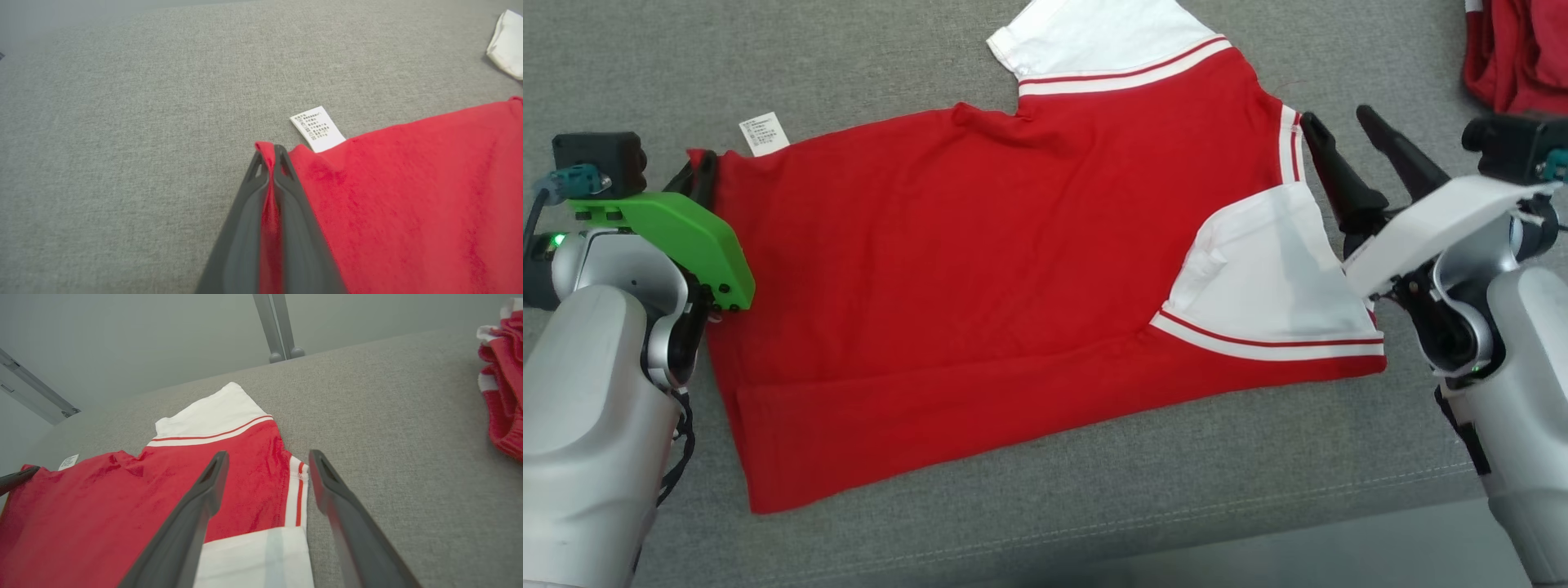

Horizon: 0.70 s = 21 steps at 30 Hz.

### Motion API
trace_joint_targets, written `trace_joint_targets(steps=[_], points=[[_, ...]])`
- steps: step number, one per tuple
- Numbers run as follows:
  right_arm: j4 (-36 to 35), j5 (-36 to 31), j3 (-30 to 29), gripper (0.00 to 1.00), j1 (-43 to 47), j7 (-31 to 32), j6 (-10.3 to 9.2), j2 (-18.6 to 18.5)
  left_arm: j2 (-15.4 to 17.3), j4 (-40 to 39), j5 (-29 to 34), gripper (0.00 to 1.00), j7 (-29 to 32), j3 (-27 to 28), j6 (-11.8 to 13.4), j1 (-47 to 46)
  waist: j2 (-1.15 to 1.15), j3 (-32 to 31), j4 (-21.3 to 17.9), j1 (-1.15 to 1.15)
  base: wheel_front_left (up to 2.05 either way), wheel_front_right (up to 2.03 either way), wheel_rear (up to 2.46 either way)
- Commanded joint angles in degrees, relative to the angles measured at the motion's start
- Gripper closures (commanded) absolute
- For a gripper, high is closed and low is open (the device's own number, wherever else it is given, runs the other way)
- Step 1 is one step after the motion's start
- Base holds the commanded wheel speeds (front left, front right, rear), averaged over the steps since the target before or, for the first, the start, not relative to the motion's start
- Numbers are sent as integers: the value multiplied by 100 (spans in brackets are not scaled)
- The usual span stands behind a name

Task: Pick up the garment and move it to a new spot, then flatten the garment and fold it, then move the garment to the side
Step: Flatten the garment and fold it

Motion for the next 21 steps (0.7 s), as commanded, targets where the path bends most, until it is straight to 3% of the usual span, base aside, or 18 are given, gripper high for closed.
trace_joint_targets(steps=[1,8,21], points=[[-31,-103,43,0,-245,149,0,-51,-31,-101,-13,100,-72,-12,-36,1,0,-14,79,0,0,0,0],[369,-546,326,0,-1522,1022,0,-272,-149,-744,138,100,-410,-177,-21,138,0,147,474,0,0,0,0],[2348,-1278,489,0,-3563,1711,0,-159,-777,-1229,272,100,-902,-512,-27,-163,0,829,1510,0,0,0,0]])
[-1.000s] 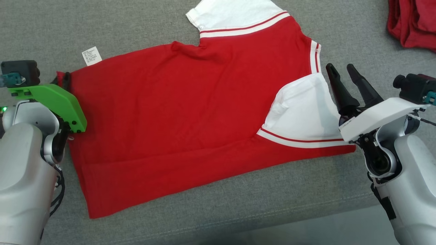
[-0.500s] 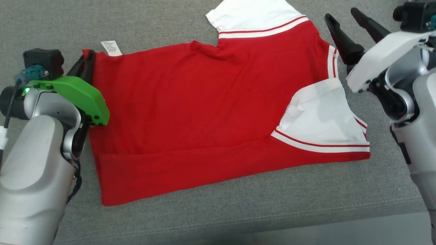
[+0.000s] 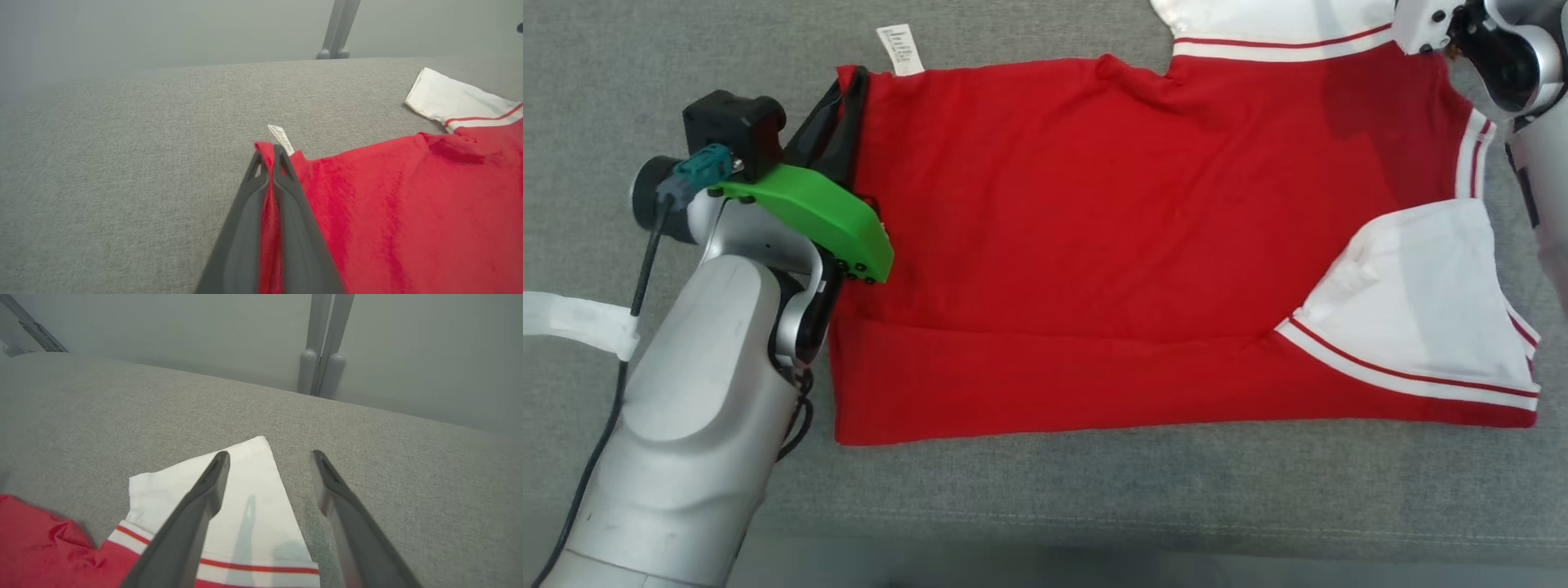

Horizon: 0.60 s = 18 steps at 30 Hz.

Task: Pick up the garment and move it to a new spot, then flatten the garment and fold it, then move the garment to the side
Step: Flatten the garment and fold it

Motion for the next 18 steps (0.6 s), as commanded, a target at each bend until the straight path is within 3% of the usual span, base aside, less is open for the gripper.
trace_joint_targets(steps=[1,11,18], points=[[246,-126,-18,0,-207,47,-1,-6,-100,36,49,100,-83,-39,-24,-150,0,367,458,-1,0,0,0],[1587,-665,-228,0,-896,109,-2,-61,-611,370,39,100,-380,-291,-188,-465,0,554,1025,-1,0,0,0],[2192,-1064,-464,0,-1212,97,-2,-108,-757,498,19,100,-499,-401,-247,-568,0,581,1187,-1,0,0,0]])
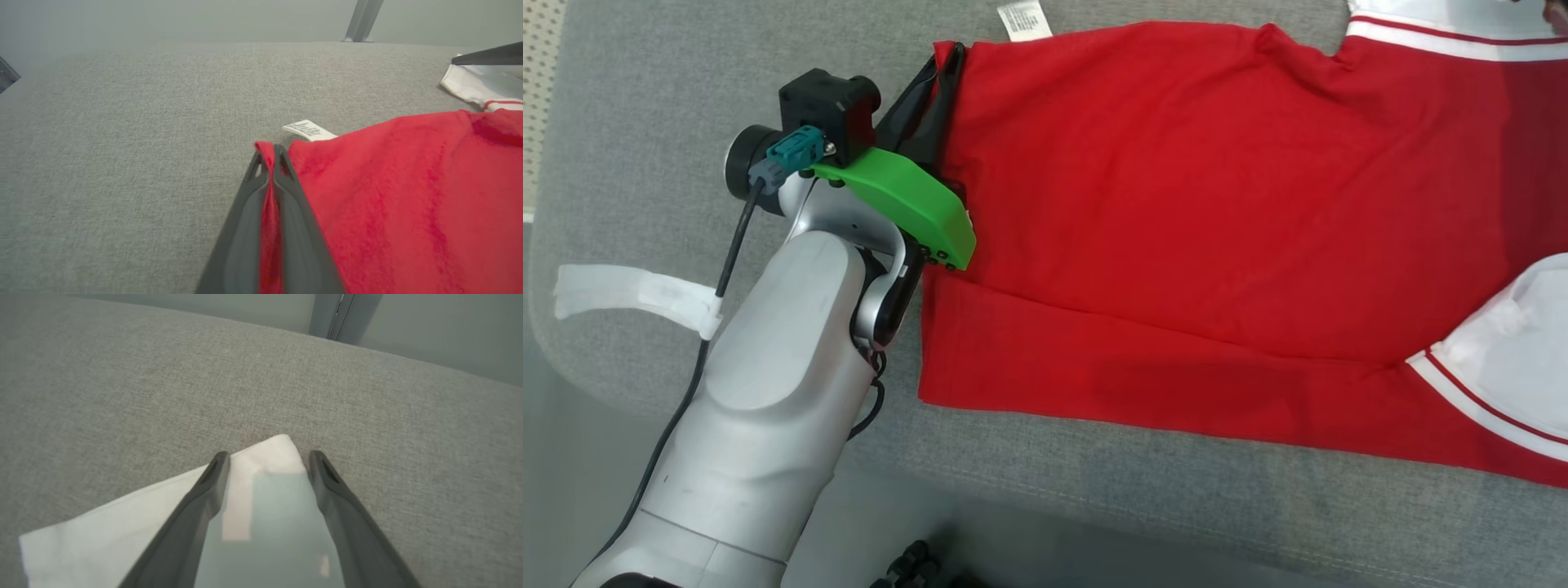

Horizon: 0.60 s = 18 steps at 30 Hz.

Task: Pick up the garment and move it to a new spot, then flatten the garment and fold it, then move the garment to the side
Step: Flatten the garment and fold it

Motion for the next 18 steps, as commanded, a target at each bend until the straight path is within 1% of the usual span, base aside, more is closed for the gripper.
trace_joint_targets(steps=[1,9,10,11,12,13,14,18], points=[[86,-63,-31,0,-69,5,-2,-13,-47,12,6,100,-46,-26,-30,-135,0,58,78,0,0,0,0],[620,-421,-128,0,-191,250,0,102,-71,235,-63,100,-95,-62,-76,-217,0,32,110,0,0,0,0],[638,-450,-128,50,-205,242,0,131,-54,255,-69,100,-99,-52,-71,-238,0,41,93,0,0,0,0],[666,-488,-97,68,-215,267,0,155,-34,274,-74,100,-103,-42,-65,-250,0,45,71,0,0,0,0],[690,-534,-57,79,-232,283,0,173,-16,294,-73,100,-107,-33,-63,-259,0,46,50,0,0,0,0],[705,-557,-40,93,-243,280,0,176,1,319,-71,100,-110,-25,-60,-263,0,43,28,0,0,0,0],[716,-566,-39,100,-251,261,-1,183,5,346,-78,100,-111,-25,-59,-277,0,33,6,0,0,0,0],[694,-568,-39,100,-273,79,-6,234,51,486,-112,100,-143,10,-47,-336,0,-31,-101,0,0,0,0]])
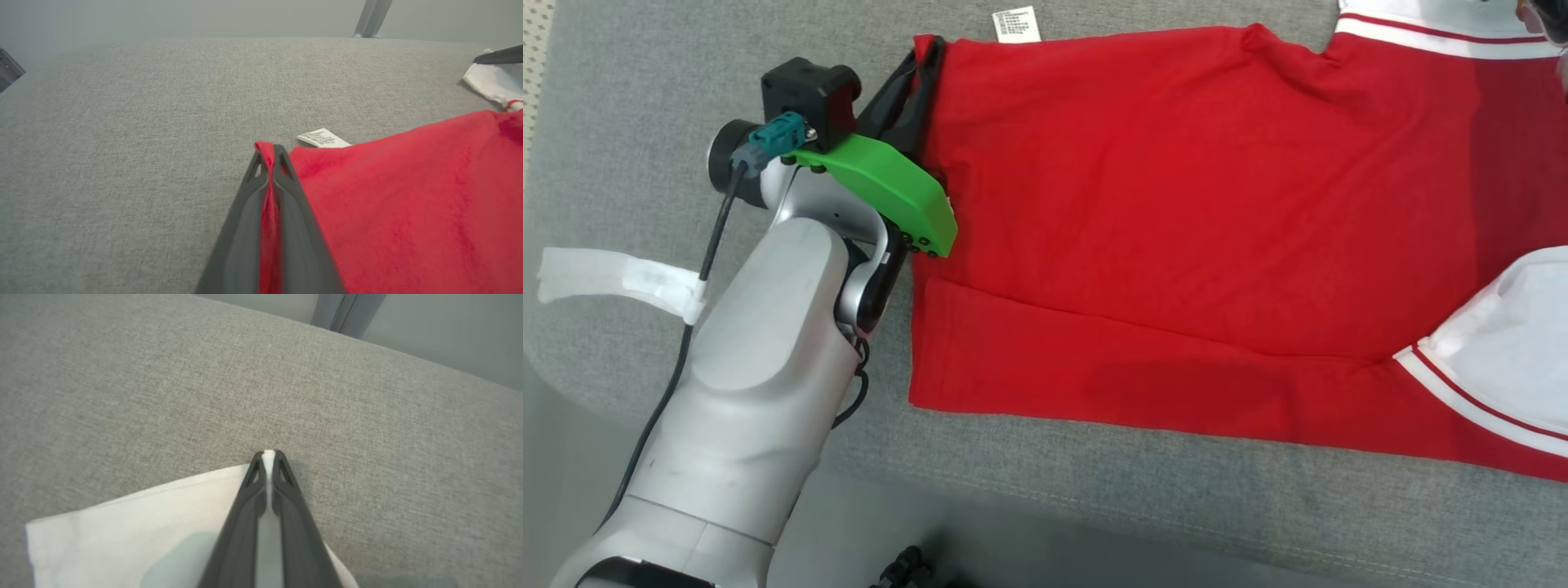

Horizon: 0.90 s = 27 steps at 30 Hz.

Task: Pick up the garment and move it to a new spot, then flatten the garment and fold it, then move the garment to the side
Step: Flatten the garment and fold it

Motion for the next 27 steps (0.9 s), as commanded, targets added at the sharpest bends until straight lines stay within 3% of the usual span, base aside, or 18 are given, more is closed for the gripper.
trace_joint_targets(steps=[1,10,17,27], points=[[70,-22,7,100,94,-34,-12,-44,40,40,-18,100,-37,19,11,-118,0,-51,-73,0,0,0,0],[-125,391,78,100,230,-537,-11,112,214,277,-75,100,-87,104,47,-113,0,-300,-436,0,0,0,0],[-596,1124,375,100,585,-837,-11,134,423,287,-238,100,-121,221,15,136,0,-598,-732,0,0,0,0],[-1828,2137,1062,100,1407,-967,-10,-281,762,-28,-416,100,-107,403,147,594,0,-940,-1087,0,0,0,0]])
